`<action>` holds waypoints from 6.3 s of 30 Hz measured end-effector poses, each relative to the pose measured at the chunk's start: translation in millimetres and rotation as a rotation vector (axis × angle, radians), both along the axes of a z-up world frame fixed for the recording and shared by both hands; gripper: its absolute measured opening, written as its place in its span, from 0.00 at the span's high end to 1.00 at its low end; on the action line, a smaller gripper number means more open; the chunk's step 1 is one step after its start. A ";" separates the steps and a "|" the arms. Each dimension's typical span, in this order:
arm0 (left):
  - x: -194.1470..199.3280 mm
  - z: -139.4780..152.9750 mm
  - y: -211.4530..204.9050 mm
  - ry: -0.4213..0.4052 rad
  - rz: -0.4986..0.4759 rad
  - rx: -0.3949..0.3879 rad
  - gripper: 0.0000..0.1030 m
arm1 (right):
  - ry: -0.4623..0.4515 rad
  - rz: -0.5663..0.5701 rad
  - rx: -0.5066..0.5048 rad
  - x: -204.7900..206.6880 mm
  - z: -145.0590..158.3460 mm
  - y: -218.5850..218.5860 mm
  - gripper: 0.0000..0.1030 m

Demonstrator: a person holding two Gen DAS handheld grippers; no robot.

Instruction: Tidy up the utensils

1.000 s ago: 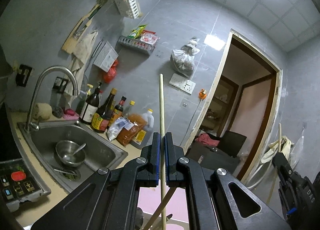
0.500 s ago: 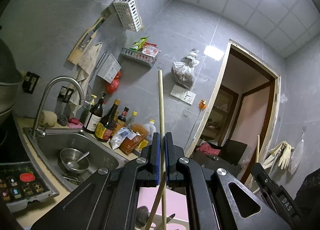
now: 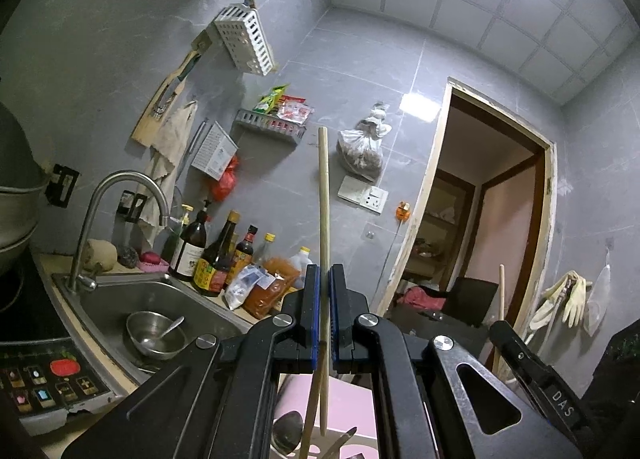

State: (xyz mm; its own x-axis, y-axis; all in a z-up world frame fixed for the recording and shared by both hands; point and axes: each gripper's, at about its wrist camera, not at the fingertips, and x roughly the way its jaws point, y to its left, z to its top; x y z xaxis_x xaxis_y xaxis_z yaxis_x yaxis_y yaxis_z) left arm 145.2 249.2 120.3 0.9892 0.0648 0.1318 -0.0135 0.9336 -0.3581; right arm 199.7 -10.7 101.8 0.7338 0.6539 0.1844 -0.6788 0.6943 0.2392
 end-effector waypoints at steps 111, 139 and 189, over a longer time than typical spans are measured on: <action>-122.8 -79.6 -182.6 0.404 -0.092 0.303 0.03 | 0.258 -0.534 -0.341 -182.5 -43.3 -178.4 0.00; -139.0 -92.5 -168.9 0.418 -0.078 0.242 0.03 | 0.266 -0.512 -0.367 -189.5 -53.8 -172.6 0.00; -138.7 -98.1 -172.4 0.432 -0.053 0.269 0.03 | 0.269 -0.512 -0.366 -189.9 -53.4 -171.0 0.00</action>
State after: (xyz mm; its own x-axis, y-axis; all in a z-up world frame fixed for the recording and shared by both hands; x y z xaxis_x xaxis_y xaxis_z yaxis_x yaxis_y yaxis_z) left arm 6.6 76.7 22.2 0.9581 0.0330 -0.2847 -0.0572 0.9954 -0.0773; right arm 9.8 -181.7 48.4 0.9566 0.1979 -0.2141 -0.1933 0.9802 0.0423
